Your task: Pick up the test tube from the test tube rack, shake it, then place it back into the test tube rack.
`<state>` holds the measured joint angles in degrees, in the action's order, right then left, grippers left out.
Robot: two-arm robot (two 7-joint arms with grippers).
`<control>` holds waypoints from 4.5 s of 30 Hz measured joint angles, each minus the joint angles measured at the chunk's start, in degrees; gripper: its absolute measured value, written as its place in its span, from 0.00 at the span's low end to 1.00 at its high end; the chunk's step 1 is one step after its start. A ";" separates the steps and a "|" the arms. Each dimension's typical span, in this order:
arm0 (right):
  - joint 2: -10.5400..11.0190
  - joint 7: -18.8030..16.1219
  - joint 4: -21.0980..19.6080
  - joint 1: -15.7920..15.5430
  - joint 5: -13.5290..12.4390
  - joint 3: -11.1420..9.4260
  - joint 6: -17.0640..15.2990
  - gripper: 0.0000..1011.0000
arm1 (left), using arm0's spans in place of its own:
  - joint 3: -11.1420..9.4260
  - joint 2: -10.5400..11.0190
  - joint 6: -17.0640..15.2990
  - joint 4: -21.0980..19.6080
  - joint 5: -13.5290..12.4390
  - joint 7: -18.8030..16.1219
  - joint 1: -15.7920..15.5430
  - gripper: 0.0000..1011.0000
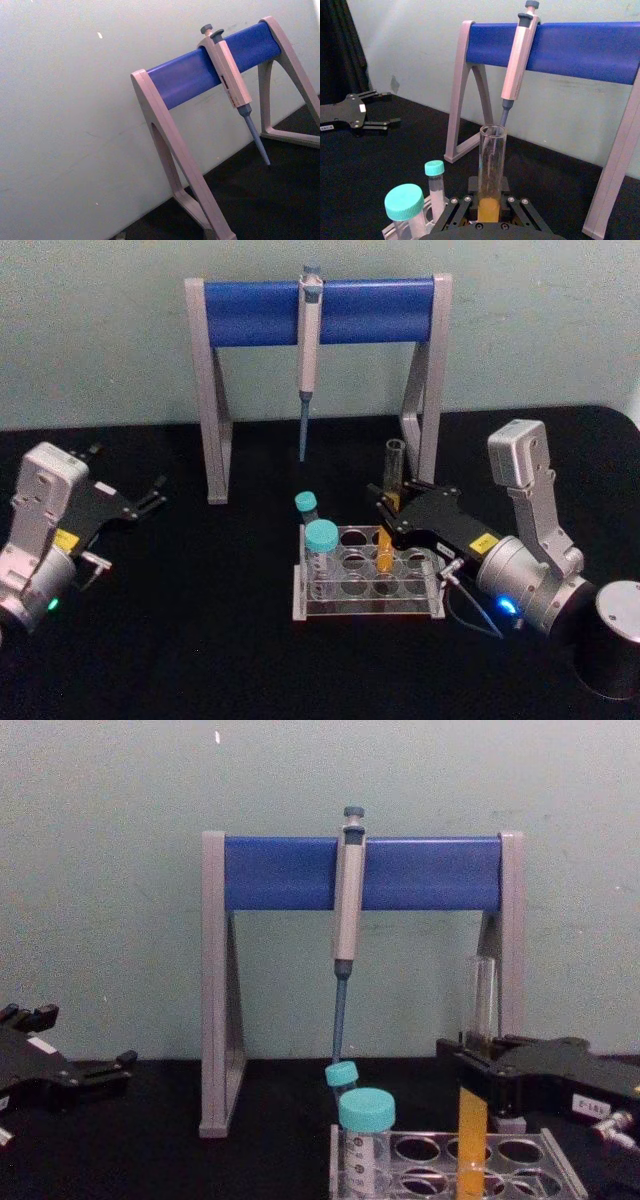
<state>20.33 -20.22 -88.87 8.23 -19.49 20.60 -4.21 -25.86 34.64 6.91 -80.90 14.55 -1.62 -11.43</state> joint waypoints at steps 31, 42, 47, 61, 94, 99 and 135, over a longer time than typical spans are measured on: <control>-0.48 -0.27 1.72 0.53 0.93 0.60 -0.70 0.23 | 0.00 0.00 0.00 0.00 0.00 0.00 0.00 0.99; -0.46 -0.28 1.72 0.51 0.89 0.59 -0.67 0.23 | 0.00 0.00 0.00 0.00 0.00 0.00 0.00 0.99; -0.44 -0.29 1.72 0.49 0.89 0.57 -0.68 0.31 | 0.00 0.00 0.00 0.00 0.00 0.00 0.00 0.99; -0.45 -0.29 1.68 0.47 0.82 0.53 -0.67 0.73 | 0.00 0.00 0.00 0.00 0.00 0.00 0.00 0.99; 2.48 3.44 -5.54 -7.71 0.01 -6.30 4.76 0.99 | 0.00 0.00 0.00 0.00 0.00 0.00 0.00 0.99; 1.48 7.48 -5.68 -10.18 2.41 -8.82 6.28 0.99 | 0.00 0.00 0.00 0.00 0.00 0.00 0.00 0.99; -3.83 12.86 1.64 -10.74 8.37 -10.93 3.20 0.99 | 0.00 0.00 0.00 0.00 0.00 0.00 0.00 0.99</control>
<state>16.50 -7.36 -87.23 -2.51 -11.12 9.67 -1.01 -25.86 34.65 6.91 -80.90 14.55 -1.62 -11.43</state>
